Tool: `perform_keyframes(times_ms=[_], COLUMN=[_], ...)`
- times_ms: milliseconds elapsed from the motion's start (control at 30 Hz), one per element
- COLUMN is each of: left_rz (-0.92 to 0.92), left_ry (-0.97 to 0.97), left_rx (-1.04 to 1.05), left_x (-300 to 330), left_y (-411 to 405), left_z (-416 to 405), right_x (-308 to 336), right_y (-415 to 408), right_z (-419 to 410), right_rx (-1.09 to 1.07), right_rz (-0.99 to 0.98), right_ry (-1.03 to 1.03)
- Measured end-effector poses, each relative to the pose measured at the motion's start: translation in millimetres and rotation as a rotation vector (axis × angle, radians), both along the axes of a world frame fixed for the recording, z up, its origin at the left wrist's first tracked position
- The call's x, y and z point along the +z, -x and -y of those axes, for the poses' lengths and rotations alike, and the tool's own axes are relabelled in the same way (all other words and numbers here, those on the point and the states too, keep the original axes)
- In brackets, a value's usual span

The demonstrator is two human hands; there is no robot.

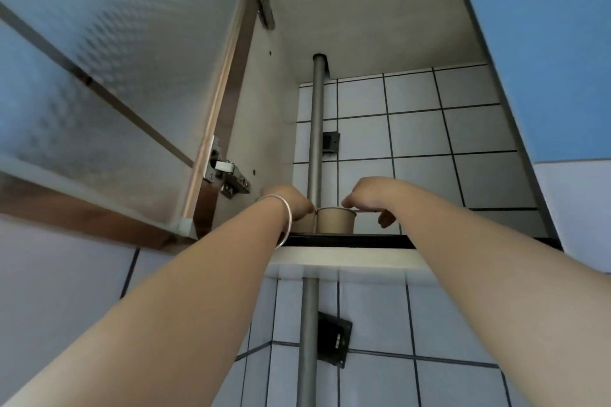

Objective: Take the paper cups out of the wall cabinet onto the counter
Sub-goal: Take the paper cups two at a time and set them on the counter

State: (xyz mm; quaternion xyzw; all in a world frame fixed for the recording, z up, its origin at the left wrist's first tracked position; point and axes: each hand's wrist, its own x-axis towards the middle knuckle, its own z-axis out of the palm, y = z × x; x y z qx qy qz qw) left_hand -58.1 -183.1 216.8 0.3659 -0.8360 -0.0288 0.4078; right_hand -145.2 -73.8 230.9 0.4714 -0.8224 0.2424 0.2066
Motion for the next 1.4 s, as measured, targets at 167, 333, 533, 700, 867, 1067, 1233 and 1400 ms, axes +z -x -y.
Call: perform_keyframes(times_ms=[167,333,533,700,867,1067,1233,1400], left_rz=[0.04,-0.012,-0.192,-0.498,-0.726,-0.863,-0.913,-0.956], left_ry=[-0.095,-0.13,-0.123,-0.103,-0.076,-0.171,-0.292,-0.393], left_rx=[-0.034,-0.073,-0.161,-0.311,-0.435,-0.478,-0.503,-0.431], left_x=[-2.1,-3.7,-1.1,10.3,-0.1,-52.4,-107.5,-157.4], left_y=[2.6,2.9,-5.6,-32.6,-60.2,-74.9,-77.0,-97.2], left_z=[4.1,7.8,-4.9,-29.1,-61.6,-104.0,-138.3,-155.1], right_x=[-1.2,-2.8,1.6,5.2,-14.3,-75.2,-128.3,-181.9], right_y=[2.6,10.1,11.3,-2.2,-31.3,-57.0,-64.7,-84.8], right_z=[10.1,21.0,6.0,-22.7,-49.7,-73.1,-89.8,-92.5], right_rx=[-0.006,0.02,0.134,0.361,0.533,0.691,0.741,0.707], right_rz=[0.038,0.063,0.148,0.324,0.414,0.579,0.753,0.933], right_ry=[-0.059,-0.032,0.132,0.357,0.701,0.946,0.96,0.855])
